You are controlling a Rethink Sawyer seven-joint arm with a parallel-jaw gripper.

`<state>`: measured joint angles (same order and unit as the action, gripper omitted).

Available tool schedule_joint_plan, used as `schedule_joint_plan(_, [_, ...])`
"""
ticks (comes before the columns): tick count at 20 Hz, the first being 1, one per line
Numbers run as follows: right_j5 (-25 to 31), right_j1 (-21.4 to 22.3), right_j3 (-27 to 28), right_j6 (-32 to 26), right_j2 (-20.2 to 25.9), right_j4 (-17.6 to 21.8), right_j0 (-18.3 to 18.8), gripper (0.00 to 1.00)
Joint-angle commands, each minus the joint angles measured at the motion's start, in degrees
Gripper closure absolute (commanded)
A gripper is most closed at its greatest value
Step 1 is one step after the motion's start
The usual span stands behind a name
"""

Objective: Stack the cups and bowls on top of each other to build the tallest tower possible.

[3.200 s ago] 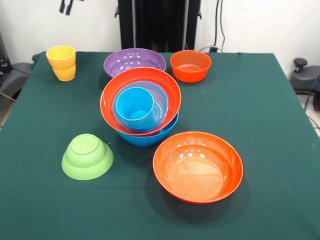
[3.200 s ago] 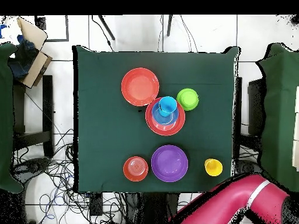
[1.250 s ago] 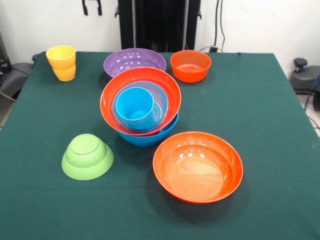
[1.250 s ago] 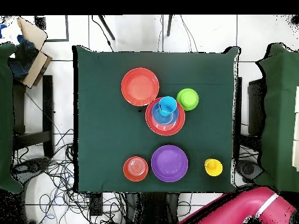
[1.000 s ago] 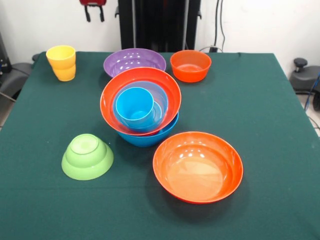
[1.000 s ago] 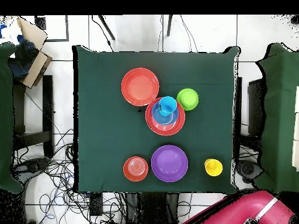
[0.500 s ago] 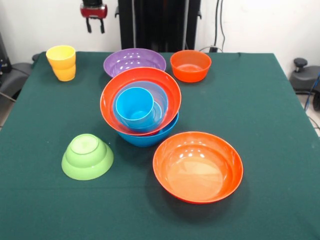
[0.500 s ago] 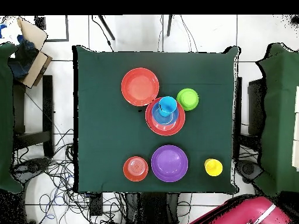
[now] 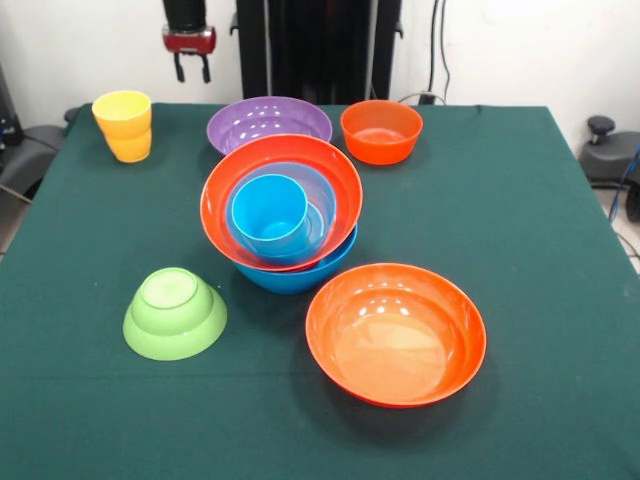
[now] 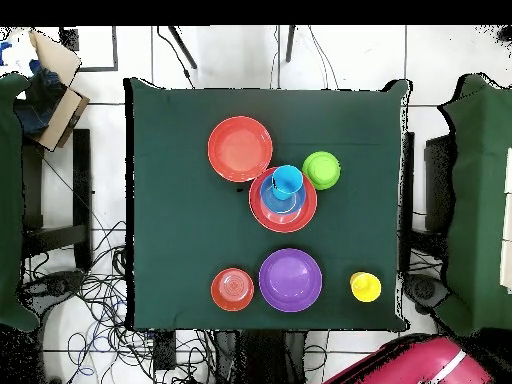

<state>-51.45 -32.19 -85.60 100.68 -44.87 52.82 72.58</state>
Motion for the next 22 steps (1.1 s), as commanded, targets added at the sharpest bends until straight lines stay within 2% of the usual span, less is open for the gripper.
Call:
schedule_joint_plan(1, [6.0,-2.7,12.3,6.5,10.0,-0.4,-1.1,0.0])
schedule_joint_plan(6, [6.3,-2.5,12.2,7.1,9.9,0.2,-1.6,0.0])
schedule_joint_plan(17, [6.9,-0.4,15.1,7.9,8.4,5.2,-5.7,0.0])
schedule_joint_plan(22, [6.6,0.0,15.8,7.5,8.0,5.8,-5.9,0.0])
